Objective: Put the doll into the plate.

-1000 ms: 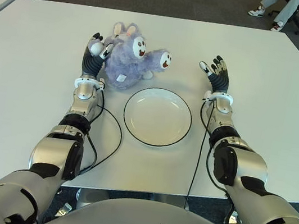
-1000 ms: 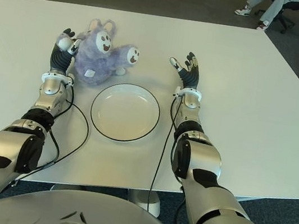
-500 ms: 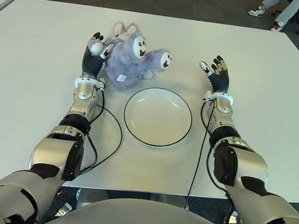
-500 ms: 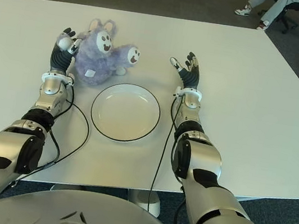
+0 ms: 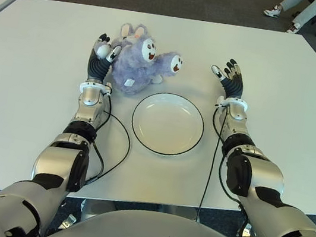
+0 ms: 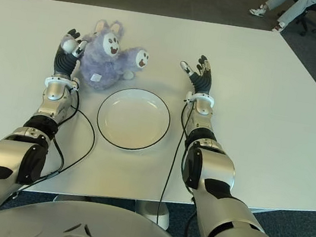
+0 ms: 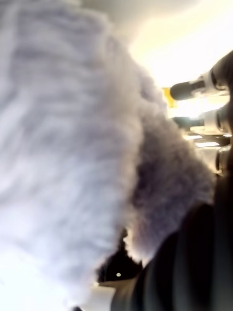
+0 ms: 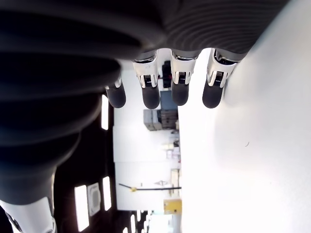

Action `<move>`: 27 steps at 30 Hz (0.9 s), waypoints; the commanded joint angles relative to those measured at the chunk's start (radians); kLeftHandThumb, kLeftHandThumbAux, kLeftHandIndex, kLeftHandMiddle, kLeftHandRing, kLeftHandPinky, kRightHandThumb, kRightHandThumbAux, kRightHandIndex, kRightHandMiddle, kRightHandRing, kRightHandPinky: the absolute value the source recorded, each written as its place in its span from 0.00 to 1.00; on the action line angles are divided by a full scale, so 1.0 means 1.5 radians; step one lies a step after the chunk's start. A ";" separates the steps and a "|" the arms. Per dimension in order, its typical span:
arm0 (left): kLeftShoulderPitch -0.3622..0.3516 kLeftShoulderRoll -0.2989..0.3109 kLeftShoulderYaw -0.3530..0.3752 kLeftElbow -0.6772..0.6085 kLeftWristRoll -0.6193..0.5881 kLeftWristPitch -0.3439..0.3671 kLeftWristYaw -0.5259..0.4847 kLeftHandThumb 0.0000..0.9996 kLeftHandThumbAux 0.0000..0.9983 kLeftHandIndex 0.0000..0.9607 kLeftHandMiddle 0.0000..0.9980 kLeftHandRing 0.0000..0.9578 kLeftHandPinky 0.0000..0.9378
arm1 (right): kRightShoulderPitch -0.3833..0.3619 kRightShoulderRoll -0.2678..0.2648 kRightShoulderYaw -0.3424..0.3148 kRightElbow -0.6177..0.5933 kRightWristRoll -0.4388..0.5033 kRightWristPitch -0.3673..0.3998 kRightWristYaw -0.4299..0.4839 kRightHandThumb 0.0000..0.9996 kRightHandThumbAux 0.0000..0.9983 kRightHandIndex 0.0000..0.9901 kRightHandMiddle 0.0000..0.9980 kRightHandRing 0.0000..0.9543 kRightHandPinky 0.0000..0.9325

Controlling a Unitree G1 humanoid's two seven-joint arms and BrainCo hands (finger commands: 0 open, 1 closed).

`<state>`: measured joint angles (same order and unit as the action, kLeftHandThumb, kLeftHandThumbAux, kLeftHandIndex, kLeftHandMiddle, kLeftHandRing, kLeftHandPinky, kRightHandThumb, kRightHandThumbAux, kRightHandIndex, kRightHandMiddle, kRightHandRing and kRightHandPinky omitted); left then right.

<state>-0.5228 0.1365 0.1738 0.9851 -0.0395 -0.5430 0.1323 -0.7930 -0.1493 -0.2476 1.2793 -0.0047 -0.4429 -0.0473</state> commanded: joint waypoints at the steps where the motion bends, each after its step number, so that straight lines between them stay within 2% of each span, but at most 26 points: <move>1: 0.077 -0.018 -0.009 0.036 0.014 0.012 0.007 0.00 0.49 0.00 0.10 0.11 0.09 | 0.052 0.014 -0.001 0.032 0.002 0.033 0.000 0.06 0.70 0.01 0.04 0.03 0.03; 17: 0.092 -0.025 -0.014 0.013 0.019 0.017 0.018 0.00 0.48 0.00 0.09 0.08 0.04 | 0.055 0.011 -0.004 0.031 0.005 0.030 0.005 0.04 0.71 0.01 0.04 0.03 0.04; 27: 0.102 -0.029 -0.018 -0.007 0.021 0.026 0.028 0.00 0.48 0.00 0.09 0.08 0.05 | 0.057 0.009 -0.007 0.029 0.007 0.027 0.010 0.05 0.70 0.01 0.05 0.04 0.04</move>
<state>-0.4934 0.1283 0.1648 0.9185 -0.0366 -0.5243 0.1587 -0.7913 -0.1546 -0.2540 1.2753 -0.0030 -0.4432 -0.0357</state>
